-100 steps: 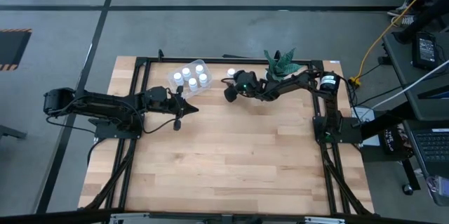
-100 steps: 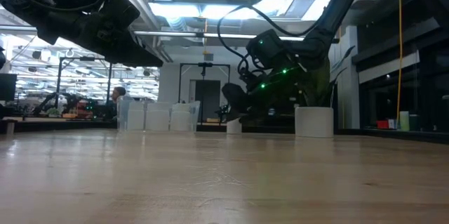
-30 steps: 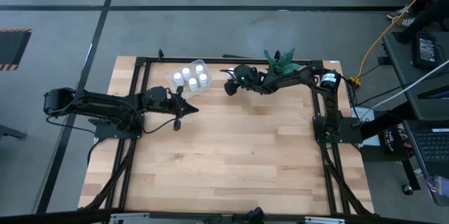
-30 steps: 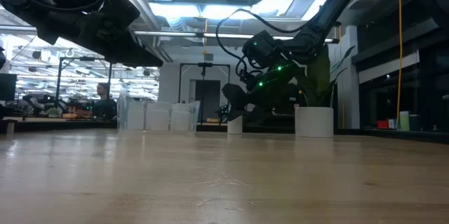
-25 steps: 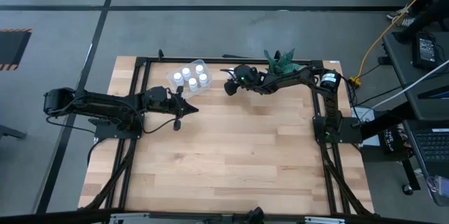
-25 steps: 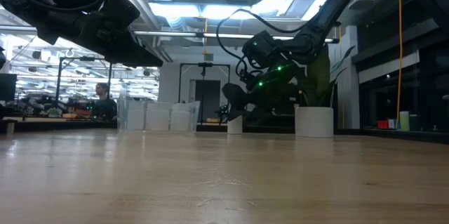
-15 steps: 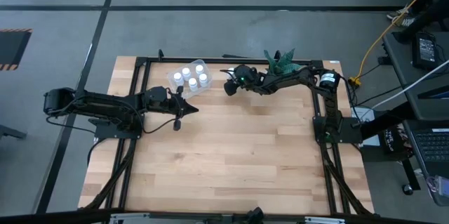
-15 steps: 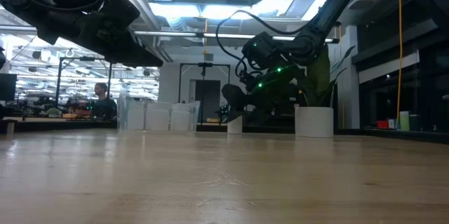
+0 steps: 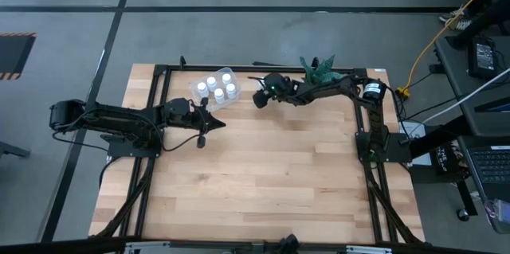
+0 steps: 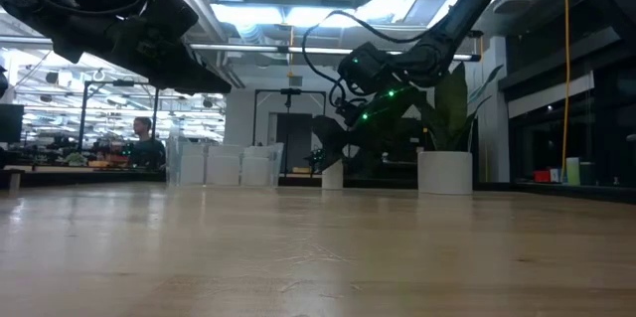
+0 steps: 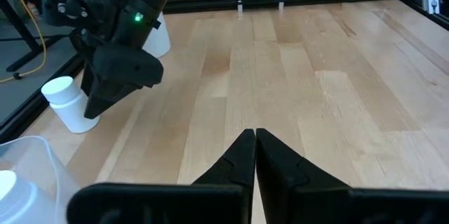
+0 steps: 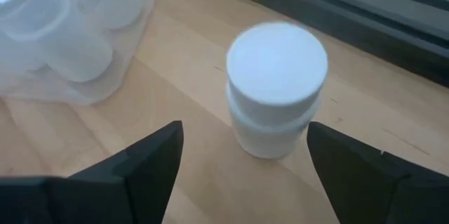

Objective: Pick and place pill bottles into a basket
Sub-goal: Put the white pill bottle into the transparent container

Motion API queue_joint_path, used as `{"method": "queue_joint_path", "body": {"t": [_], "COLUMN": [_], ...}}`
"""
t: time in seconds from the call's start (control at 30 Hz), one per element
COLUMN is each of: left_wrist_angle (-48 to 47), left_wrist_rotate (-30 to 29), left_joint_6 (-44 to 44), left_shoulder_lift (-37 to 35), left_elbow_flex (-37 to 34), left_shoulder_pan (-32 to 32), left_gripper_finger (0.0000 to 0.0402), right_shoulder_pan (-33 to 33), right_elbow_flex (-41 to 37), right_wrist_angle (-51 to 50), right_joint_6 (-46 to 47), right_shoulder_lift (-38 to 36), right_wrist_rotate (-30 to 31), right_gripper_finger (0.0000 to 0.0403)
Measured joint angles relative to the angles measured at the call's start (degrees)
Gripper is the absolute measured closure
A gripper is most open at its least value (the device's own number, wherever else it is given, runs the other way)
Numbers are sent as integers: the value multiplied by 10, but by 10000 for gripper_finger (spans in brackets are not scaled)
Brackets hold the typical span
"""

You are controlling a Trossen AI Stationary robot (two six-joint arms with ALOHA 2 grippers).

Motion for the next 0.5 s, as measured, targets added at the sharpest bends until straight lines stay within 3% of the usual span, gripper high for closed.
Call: {"method": "queue_joint_path", "body": {"t": [0.5], "left_wrist_angle": [5], "left_wrist_rotate": [0], "left_joint_6": [1], "left_shoulder_lift": [0], "left_elbow_flex": [0], "left_shoulder_pan": [0], "left_gripper_finger": [392], "right_shoulder_pan": [-12], "right_elbow_flex": [21], "right_wrist_angle": [-31], "right_joint_6": [5], "right_shoulder_lift": [14], "right_wrist_rotate": [11], "right_gripper_finger": [98]}}
